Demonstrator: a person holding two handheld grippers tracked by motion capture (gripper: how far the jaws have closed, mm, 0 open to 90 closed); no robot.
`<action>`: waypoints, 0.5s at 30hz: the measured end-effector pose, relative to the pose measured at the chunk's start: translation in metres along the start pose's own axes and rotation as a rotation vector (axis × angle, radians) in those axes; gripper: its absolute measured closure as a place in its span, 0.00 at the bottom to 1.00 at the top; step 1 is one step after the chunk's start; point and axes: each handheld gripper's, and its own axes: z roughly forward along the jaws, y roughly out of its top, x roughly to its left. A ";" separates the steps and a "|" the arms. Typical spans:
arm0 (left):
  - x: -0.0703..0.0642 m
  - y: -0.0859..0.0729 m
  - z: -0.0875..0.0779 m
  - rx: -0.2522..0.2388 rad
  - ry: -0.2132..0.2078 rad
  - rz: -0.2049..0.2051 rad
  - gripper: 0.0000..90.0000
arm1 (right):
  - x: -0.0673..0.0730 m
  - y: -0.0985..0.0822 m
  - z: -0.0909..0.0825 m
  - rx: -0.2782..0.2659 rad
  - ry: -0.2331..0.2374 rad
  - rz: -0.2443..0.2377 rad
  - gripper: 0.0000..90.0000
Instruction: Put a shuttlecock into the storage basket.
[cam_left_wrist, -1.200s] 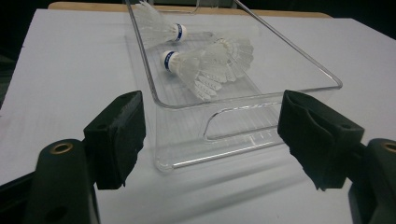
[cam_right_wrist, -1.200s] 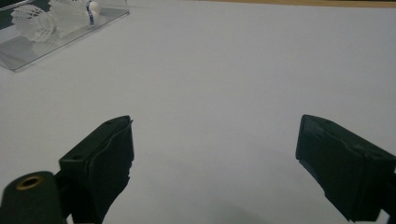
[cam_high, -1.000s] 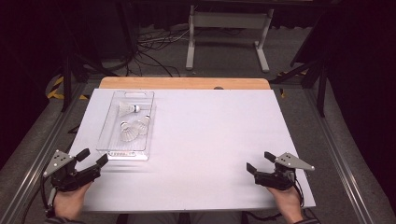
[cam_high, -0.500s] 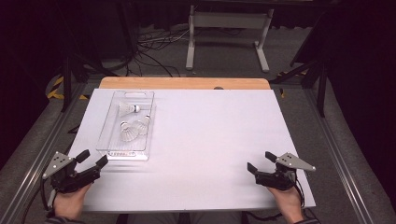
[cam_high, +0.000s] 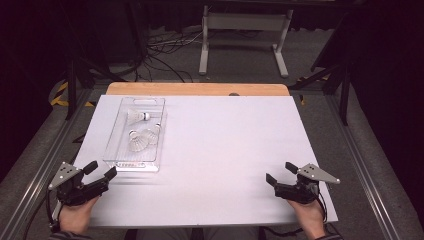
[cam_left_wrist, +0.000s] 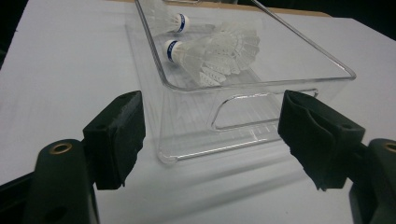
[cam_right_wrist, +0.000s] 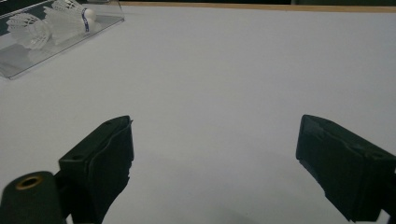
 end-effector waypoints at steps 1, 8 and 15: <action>0.000 0.000 0.000 0.000 0.001 -0.003 0.27 | 0.000 0.000 0.000 0.000 0.000 0.000 0.13; -0.001 0.000 -0.001 -0.015 -0.004 -0.001 0.27 | 0.000 0.000 0.000 0.002 -0.004 0.002 0.13; -0.001 0.000 -0.001 -0.020 -0.005 0.000 0.26 | 0.000 0.000 0.000 0.004 -0.007 -0.005 0.13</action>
